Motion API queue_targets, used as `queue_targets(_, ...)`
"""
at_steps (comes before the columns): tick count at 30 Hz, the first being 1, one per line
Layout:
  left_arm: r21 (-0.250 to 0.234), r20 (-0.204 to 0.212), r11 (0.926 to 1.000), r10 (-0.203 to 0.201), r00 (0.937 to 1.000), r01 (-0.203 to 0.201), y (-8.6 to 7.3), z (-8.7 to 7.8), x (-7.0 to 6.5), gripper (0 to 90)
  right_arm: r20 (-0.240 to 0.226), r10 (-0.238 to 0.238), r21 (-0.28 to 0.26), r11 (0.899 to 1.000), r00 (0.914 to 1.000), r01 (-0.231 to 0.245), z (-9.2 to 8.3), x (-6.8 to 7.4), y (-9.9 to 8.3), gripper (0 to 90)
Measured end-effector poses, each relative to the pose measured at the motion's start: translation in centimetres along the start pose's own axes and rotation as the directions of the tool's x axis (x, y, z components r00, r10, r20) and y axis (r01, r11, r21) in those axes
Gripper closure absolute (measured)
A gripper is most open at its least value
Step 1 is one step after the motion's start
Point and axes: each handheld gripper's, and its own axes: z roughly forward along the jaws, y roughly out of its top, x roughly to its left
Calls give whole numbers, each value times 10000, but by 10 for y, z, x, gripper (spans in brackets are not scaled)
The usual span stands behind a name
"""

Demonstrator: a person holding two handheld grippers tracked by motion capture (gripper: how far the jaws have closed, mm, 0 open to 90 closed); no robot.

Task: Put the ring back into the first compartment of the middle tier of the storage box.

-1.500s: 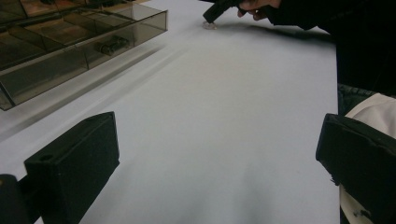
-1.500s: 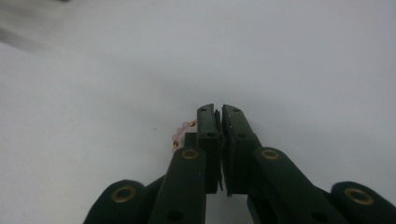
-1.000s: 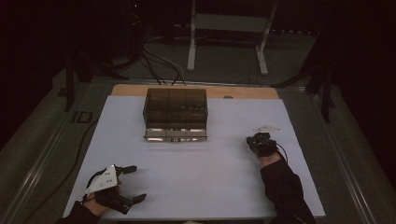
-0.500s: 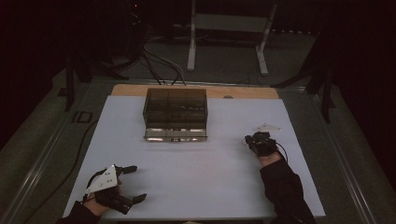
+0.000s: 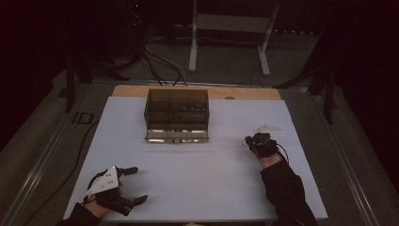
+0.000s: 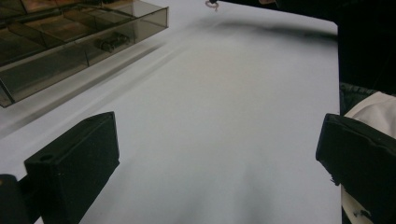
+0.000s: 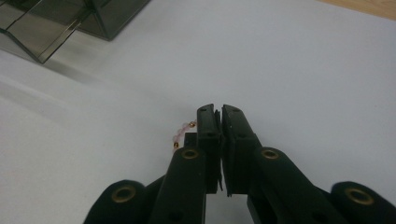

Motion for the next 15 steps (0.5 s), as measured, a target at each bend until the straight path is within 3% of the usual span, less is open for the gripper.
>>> queue_targets(15, -23, -55, 10000, -28, 10000, 28, 0, 0, 1, 9, -121, -367, -156, 9992, 9993, 365, -4, 14, 10, 866)
